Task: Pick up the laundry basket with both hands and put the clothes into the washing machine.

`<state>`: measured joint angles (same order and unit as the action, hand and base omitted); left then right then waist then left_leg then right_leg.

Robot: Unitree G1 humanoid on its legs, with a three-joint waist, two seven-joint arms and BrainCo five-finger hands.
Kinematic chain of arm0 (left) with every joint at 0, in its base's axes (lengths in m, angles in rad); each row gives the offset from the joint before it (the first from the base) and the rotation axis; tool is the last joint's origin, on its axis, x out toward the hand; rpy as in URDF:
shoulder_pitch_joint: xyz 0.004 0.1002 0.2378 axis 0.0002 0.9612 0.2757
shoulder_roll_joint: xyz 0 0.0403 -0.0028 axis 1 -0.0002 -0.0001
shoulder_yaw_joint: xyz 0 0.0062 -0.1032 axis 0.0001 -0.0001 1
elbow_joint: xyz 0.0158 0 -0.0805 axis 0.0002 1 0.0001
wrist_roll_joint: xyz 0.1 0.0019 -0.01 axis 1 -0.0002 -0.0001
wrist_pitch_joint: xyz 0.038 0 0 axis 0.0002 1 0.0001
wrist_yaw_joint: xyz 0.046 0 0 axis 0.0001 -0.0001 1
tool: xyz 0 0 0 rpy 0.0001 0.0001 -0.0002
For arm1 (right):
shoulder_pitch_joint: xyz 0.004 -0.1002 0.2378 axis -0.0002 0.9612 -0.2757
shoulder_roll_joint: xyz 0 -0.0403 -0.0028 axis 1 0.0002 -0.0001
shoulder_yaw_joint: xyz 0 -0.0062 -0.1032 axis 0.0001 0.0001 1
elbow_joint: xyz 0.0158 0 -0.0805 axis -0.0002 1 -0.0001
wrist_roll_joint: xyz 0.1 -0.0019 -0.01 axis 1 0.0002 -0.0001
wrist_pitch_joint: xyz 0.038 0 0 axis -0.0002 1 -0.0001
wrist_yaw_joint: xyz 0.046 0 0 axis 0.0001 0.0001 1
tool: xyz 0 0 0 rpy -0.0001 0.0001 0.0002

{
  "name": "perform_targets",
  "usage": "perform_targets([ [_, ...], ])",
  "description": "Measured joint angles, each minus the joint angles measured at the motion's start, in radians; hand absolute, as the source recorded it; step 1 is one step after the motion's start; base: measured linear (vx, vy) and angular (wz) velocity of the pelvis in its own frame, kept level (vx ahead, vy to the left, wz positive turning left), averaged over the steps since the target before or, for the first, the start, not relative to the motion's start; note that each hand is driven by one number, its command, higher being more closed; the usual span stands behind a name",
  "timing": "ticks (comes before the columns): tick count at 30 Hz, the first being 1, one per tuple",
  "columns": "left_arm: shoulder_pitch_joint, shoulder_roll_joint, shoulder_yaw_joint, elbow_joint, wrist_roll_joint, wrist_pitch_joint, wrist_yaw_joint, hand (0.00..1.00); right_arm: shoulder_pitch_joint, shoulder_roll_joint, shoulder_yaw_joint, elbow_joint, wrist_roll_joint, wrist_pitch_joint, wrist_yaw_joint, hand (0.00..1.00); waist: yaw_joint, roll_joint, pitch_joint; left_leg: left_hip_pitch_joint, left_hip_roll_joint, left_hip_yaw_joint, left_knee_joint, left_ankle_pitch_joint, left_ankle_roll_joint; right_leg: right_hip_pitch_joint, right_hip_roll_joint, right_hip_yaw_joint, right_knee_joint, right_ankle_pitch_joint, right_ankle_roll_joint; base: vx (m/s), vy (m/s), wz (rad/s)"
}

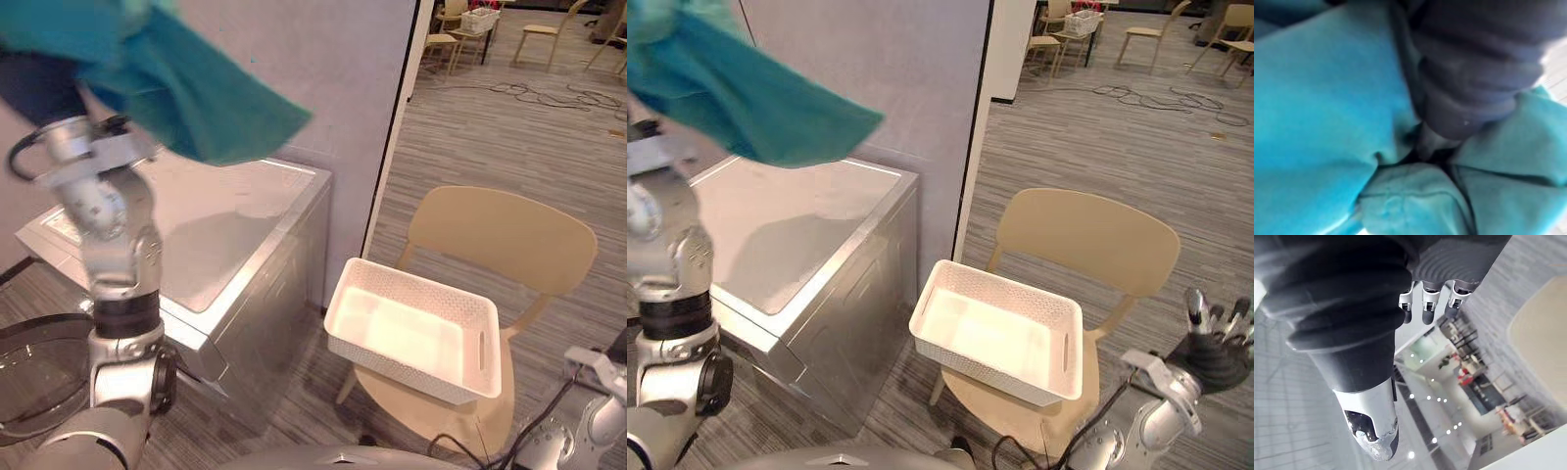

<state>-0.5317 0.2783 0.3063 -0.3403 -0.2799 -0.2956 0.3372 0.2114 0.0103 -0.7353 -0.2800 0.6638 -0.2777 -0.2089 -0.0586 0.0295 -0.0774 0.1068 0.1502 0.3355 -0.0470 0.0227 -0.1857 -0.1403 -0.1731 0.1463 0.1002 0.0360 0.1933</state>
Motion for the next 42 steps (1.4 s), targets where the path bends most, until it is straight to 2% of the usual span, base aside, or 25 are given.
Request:
perform_targets([
  [4,0.312,-0.015,0.222,-0.127,0.053,-0.007,0.013,1.0,0.1,0.06,-0.106,0.069,-0.001,0.021,0.012,0.0,0.006,0.004,-0.003,0.007,0.002,-0.006,0.0,-0.002,0.001,0.0,0.0,-0.012,0.034,-0.027,-0.005,0.0,-0.02,0.08],
  [7,0.52,-0.112,0.341,-0.19,0.067,-0.01,0.006,1.0,0.175,0.088,-0.153,0.116,-0.003,0.026,0.014,0.0,0.027,0.003,-0.004,0.018,0.004,-0.001,0.01,-0.013,-0.001,0.004,0.0,-0.012,0.05,-0.045,-0.013,0.0,-0.006,-0.03],
  [9,0.615,-0.189,0.369,-0.205,0.068,-0.011,0.007,1.0,0.191,0.095,-0.154,0.18,-0.003,0.036,0.02,0.0,0.035,0.005,-0.005,0.019,0.008,0.002,0.027,-0.025,-0.002,0.009,0.0,-0.012,0.057,-0.049,-0.012,-0.01,-0.008,-0.04],
  [11,0.72,-0.274,0.357,-0.207,0.068,-0.009,0.004,1.0,0.2,0.096,-0.13,0.273,-0.002,0.058,0.049,0.0,0.046,0.008,-0.006,0.021,0.02,0.013,0.047,-0.04,0.0,0.019,0.003,-0.016,0.058,-0.053,-0.015,-0.02,-0.016,-0.04],
  [15,0.837,-0.345,0.334,-0.208,0.108,0.021,-0.015,1.0,0.221,0.094,-0.067,0.431,-0.005,0.107,0.12,0.0,0.058,0.013,-0.008,0.02,0.041,0.02,0.081,-0.061,-0.012,0.03,0.015,-0.018,0.053,-0.06,-0.014,-0.04,-0.025,-0.05],
  [18,0.863,-0.362,0.317,-0.17,0.166,0.044,-0.021,1.0,0.229,0.091,-0.025,0.654,-0.005,0.136,0.179,0.0,0.072,0.015,-0.008,0.014,0.059,0.023,0.1,-0.071,-0.022,0.032,0.029,-0.021,0.052,-0.058,-0.017,-0.02,-0.03,-0.04],
  [21,0.863,-0.365,0.318,-0.053,0.167,0.083,-0.024,1.0,0.229,0.083,0.021,0.943,-0.031,0.184,0.222,0.0,0.081,0.016,-0.008,0.008,0.074,0.025,0.114,-0.073,-0.022,0.033,0.041,-0.022,0.047,-0.055,-0.023,0.0,-0.035,-0.04],
  [24,0.861,-0.366,0.318,0.089,0.167,0.104,-0.034,1.0,0.226,0.078,0.1,1.116,-0.051,0.219,0.228,0.0,0.085,0.015,-0.007,-0.002,0.077,0.033,0.128,-0.084,-0.02,0.027,0.043,-0.019,0.042,-0.049,-0.029,0.01,0.0,-0.04],
  [30,0.852,-0.365,0.277,0.208,0.165,0.142,-0.05,1.0,0.181,0.036,0.247,1.207,-0.113,0.22,0.228,0.0,0.092,-0.008,0.004,-0.001,0.071,0.06,0.133,-0.093,-0.01,0.015,0.042,0.005,0.045,-0.038,-0.019,0.03,0.017,-0.11],
  [33,0.816,-0.363,0.199,0.255,0.166,0.147,-0.063,1.0,0.129,0.031,0.266,1.215,-0.114,0.215,0.219,0.0,0.105,-0.025,0.016,-0.004,0.068,0.05,0.133,-0.093,-0.01,0.019,0.037,-0.002,0.049,-0.038,-0.018,0.01,0.008,0.11],
  [37,0.791,-0.357,0.052,0.349,0.194,0.159,-0.104,1.0,0.1,0.013,0.303,1.257,-0.121,0.211,0.21,0.0,0.104,-0.035,0.022,-0.03,0.053,-0.037,0.135,-0.09,-0.005,0.038,0.01,-0.068,0.086,-0.083,-0.012,0.02,0.003,0.58],
  [41,0.795,-0.348,0.023,0.436,0.226,0.165,-0.13,1.0,0.082,-0.019,0.363,1.291,-0.162,0.208,0.211,0.0,0.1,-0.037,0.03,-0.029,0.055,-0.128,0.136,-0.075,-0.004,0.081,0.001,-0.144,0.135,-0.135,-0.021,0.05,-0.038,0.61],
  [42,0.805,-0.347,0.017,0.445,0.229,0.173,-0.142,1.0,0.069,-0.033,0.384,1.317,-0.2,0.203,0.219,0.0,0.1,-0.047,0.038,-0.036,0.06,-0.164,0.151,-0.069,-0.001,0.094,0.005,-0.166,0.154,-0.151,-0.03,0.03,-0.054,0.67],
])
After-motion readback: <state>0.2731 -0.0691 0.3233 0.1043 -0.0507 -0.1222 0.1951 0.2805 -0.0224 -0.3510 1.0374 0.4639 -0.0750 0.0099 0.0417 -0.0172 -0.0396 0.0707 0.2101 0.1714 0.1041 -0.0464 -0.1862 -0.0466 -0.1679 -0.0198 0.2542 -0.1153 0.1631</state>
